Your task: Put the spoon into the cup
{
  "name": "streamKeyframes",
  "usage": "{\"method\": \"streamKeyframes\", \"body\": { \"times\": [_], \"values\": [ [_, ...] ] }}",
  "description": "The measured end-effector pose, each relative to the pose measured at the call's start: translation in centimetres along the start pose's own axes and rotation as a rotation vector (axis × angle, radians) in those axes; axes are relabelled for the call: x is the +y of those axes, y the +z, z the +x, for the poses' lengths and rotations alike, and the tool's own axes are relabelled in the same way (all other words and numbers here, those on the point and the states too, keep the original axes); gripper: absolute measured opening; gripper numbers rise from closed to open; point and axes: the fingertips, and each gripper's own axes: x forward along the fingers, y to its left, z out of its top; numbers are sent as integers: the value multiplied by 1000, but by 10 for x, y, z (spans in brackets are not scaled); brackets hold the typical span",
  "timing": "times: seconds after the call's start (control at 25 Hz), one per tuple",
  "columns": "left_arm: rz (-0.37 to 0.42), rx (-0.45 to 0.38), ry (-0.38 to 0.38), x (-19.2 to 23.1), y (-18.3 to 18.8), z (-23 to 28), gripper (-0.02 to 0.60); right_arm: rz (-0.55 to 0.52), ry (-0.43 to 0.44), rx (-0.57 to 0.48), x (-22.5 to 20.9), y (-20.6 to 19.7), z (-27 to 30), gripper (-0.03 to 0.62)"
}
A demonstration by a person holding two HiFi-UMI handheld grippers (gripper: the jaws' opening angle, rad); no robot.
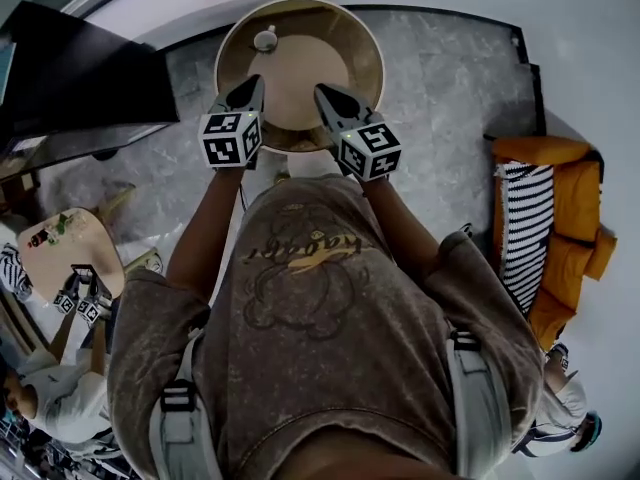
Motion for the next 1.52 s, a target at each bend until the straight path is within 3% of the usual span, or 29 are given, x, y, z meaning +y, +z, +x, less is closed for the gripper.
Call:
{"method": "streamKeyframes", "body": {
  "times": [0.44,0.84,1.52],
  "values": [
    [88,-156,-73,-54,43,-80,18,-52,1,-108,33,37,-50,14],
    [124,-278,-60,-63,52,-131,18,-70,-5,-167,56,48,-75,14],
    [122,-296,-51,-65,47,-145,18,-111,38,-178,77,47,-84,14]
  ]
}}
